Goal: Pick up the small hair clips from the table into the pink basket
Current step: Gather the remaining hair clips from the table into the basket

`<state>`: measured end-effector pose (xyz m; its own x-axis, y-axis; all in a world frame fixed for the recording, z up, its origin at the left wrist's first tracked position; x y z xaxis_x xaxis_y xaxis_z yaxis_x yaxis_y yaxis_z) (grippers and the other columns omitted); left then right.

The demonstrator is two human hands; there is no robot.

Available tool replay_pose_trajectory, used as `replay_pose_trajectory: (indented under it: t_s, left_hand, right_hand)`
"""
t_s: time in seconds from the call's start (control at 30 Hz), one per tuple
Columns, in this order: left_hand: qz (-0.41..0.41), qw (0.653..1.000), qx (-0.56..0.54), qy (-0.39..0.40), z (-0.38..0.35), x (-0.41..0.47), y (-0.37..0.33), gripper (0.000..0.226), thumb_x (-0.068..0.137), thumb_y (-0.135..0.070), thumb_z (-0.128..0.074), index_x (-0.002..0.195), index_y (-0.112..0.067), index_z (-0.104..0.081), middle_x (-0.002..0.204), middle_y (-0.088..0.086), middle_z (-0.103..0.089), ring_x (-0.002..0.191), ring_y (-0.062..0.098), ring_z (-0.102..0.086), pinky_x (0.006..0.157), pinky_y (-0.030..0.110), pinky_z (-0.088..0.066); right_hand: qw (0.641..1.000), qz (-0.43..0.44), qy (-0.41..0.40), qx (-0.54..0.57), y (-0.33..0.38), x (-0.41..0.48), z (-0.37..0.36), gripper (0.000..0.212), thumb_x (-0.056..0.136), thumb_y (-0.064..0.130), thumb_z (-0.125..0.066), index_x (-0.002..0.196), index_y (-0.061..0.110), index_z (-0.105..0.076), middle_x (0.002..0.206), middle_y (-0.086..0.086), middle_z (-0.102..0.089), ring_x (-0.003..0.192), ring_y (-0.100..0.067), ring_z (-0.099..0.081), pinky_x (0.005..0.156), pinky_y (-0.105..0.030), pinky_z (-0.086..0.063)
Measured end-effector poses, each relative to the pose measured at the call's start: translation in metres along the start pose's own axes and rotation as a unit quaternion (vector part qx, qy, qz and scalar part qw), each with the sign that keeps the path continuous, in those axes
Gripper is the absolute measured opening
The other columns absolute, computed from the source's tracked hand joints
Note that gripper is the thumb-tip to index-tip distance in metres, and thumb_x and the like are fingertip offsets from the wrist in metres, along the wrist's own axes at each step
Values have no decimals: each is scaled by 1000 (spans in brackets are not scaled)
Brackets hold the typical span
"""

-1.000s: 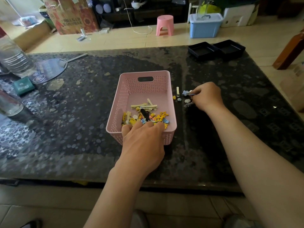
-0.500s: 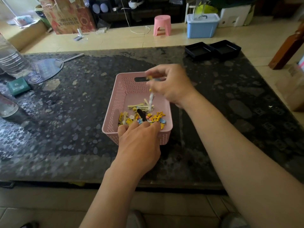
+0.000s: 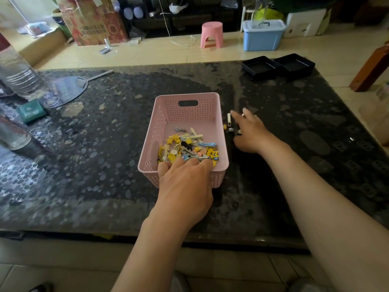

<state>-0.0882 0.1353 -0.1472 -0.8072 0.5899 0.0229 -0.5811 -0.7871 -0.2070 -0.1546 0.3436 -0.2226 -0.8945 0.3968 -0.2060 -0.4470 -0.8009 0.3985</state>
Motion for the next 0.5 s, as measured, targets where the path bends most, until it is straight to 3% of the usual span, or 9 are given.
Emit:
replay_pose_trajectory:
  t_s: [0.1,0.23,0.3,0.5]
  left_hand:
    - [0,1000,-4,0,0,1,0,2,96,-30,-47,98,-31,-48,99,-10,-55,96,21,-47,90,43,-28]
    - [-1,1000,-4,1,-1,1,1,3,96,-30,-48,99,-30,-48,98,-11,-54,96,21,-47,90,43,-28]
    - [-2,1000,-1,1,-1,0,0,3,96,-31,-49,99,-31,-47,96,-11,-51,96,20,-47,91,43,-29]
    - [2,1000,-4,8,-1,0,0,6,96,-31,-50,101,-32,-48,102,-10,-56,98,20,-47,94,44,-28]
  right_hand:
    - [998,16,20,-53,-3,6,-13,73,92,18,-46,157,33,-16,167,-5,-6,152,-33,-5,122,-47,-14]
    - [996,44,-42,-68,5,8,4,57,91,10,-52,147,22,-45,149,-9,-43,134,-34,-43,108,-43,-41]
    - [992,49,-80,-87,8,5,12,47,90,6,-58,136,19,-59,134,-11,-54,122,-34,-53,99,-41,-48]
    - [989,27,-125,-72,9,-5,26,27,89,7,-65,113,15,-72,116,-10,-59,104,-30,-61,87,-37,-53]
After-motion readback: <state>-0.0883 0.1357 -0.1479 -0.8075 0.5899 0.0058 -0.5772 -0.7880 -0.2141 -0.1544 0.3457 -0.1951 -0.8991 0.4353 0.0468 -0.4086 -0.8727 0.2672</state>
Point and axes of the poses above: each hand's wrist, its own x-axis towards the middle knuckle, its own z-axis out of the back of the hand, y = z × x, the point moved 10 cm from there along x, towards the middle knuckle
